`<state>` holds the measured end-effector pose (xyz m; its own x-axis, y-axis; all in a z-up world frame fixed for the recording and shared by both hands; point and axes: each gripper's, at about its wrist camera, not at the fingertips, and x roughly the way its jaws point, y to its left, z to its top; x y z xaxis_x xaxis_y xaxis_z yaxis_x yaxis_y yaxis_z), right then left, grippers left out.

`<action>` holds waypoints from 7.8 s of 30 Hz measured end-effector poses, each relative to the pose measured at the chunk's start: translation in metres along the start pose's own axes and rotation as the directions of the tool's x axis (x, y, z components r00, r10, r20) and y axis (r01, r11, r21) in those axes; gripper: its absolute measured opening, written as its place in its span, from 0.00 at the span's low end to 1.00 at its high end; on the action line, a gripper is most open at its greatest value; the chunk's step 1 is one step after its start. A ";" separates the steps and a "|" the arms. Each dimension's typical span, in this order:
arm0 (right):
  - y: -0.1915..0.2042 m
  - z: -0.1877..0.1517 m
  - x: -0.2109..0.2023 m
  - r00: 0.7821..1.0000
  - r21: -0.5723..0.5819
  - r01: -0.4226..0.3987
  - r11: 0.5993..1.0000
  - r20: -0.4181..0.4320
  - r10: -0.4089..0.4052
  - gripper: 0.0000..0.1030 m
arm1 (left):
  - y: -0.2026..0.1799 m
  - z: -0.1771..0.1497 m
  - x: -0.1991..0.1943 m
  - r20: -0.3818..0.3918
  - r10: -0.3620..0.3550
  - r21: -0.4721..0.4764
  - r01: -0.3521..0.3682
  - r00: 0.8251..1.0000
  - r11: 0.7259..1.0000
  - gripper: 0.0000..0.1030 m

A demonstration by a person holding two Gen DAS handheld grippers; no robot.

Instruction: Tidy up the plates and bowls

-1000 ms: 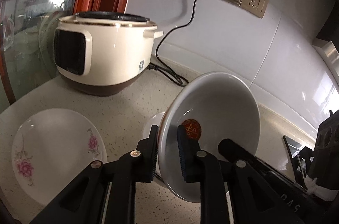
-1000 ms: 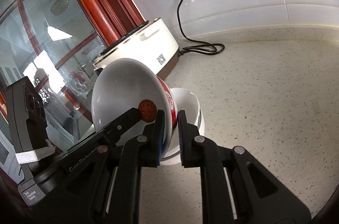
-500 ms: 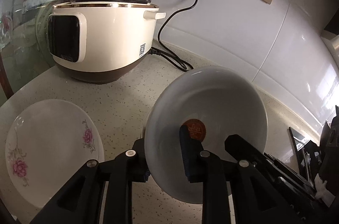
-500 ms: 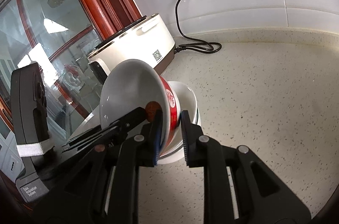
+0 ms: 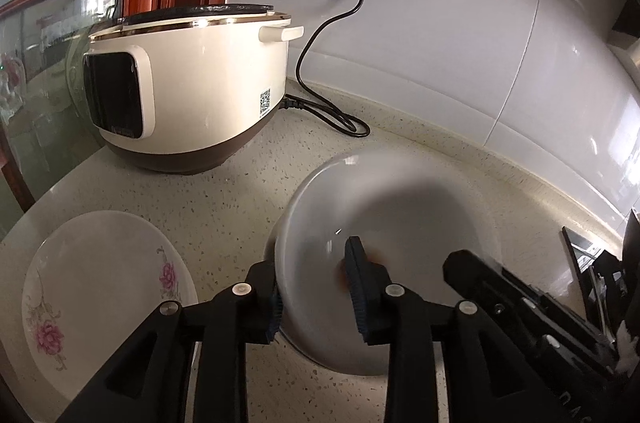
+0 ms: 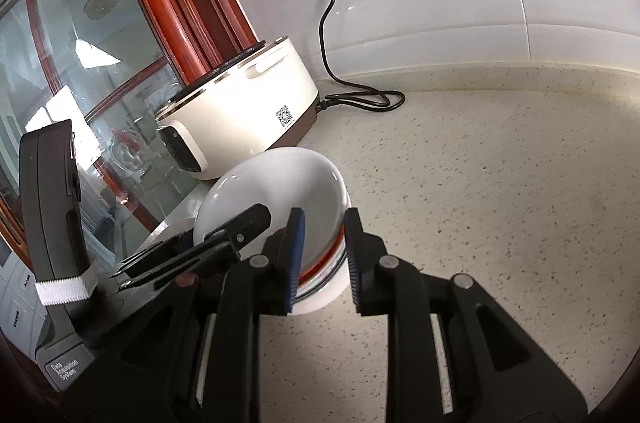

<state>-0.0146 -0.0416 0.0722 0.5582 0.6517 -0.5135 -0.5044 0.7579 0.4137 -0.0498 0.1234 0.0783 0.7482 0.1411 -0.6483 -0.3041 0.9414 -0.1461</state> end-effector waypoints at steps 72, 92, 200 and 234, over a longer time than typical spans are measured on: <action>-0.058 0.011 -0.036 0.987 0.233 -0.142 0.962 0.108 0.119 0.88 | 0.027 0.013 -0.010 -0.062 -0.142 -0.164 0.131 0.988 0.978 0.82; -0.030 -0.016 0.011 0.964 0.154 -0.218 0.964 -0.121 0.238 0.88 | 0.036 0.013 0.031 -0.221 -0.154 -0.178 0.115 0.963 0.977 0.82; 0.113 -0.034 0.084 0.886 0.404 -0.138 0.904 -0.357 0.295 0.55 | 0.172 0.023 -0.047 -0.202 -0.177 -0.318 0.106 0.963 0.942 0.45; 0.163 -0.202 -0.101 0.920 -0.213 0.325 0.922 0.296 -0.256 1.00 | 0.145 -0.082 -0.193 0.424 0.105 0.079 -0.152 0.900 0.985 1.00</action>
<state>-0.2857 0.0101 0.0398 0.8377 0.4141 -0.3560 -0.4238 0.9041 0.0544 -0.2869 0.2071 0.1213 0.8910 0.3557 -0.2822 -0.3671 0.9301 0.0134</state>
